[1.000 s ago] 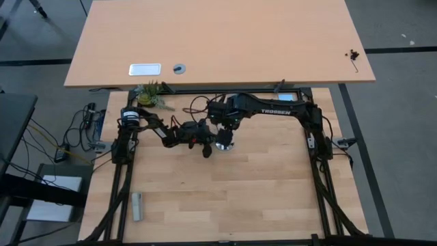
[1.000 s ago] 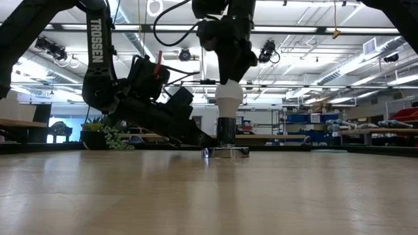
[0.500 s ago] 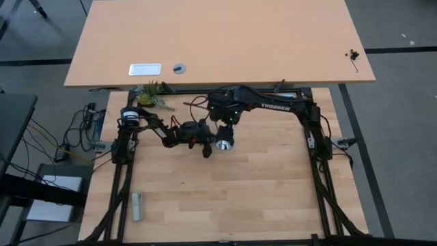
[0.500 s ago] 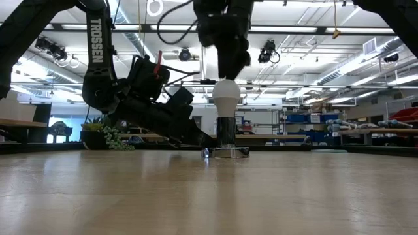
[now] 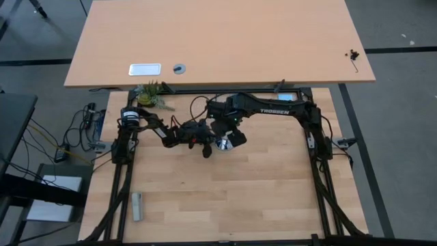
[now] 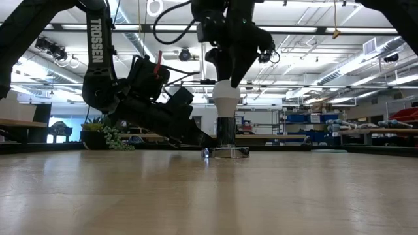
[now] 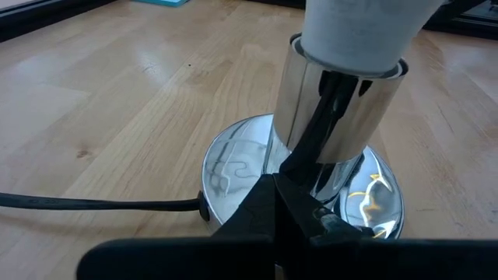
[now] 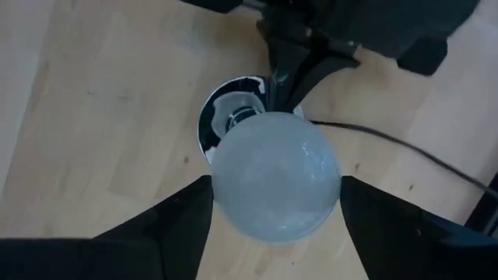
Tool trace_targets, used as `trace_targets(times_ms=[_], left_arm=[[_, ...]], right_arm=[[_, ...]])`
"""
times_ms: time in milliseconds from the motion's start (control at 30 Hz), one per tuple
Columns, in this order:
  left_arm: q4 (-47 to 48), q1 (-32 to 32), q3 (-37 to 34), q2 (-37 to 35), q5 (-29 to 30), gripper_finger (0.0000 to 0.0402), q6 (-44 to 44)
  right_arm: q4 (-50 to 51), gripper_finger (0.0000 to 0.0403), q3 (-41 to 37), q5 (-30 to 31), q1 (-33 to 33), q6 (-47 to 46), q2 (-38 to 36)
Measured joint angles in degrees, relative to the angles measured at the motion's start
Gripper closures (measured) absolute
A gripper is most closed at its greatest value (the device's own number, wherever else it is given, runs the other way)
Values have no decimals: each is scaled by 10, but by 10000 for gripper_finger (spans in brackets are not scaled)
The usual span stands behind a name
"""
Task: Screw lightbulb
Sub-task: Insert the white lightbulb into the silver lamp
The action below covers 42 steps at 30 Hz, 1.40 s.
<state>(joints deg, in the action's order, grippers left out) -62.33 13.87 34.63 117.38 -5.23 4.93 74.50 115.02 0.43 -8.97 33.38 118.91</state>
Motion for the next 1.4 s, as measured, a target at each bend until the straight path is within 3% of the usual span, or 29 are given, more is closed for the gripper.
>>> trace_targets(times_ms=[200,267,500,633,733,900,1200,1400], left_arm=[[0,0,0,0,0,401,0],[0,0,0,0,0,401,0],[0,0,0,0,0,401,0],[0,0,0,0,0,401,0],[0,0,0,0,0,401,0],[0,0,0,0,0,401,-1],[0,0,0,0,0,401,-1],[0,0,0,0,0,401,-1]], right_arm=[[-26,136,-13,21,5,-71,-2],[-26,143,-13,22,3,-157,-2],[-22,142,-30,17,-11,-594,-4],[-26,126,-41,-47,-19,-641,-3],[-25,114,-30,-60,-18,-628,-1],[-8,97,19,-58,-18,-516,6],[5,92,59,-45,-8,-149,3],[-2,103,24,18,15,-19,2]])
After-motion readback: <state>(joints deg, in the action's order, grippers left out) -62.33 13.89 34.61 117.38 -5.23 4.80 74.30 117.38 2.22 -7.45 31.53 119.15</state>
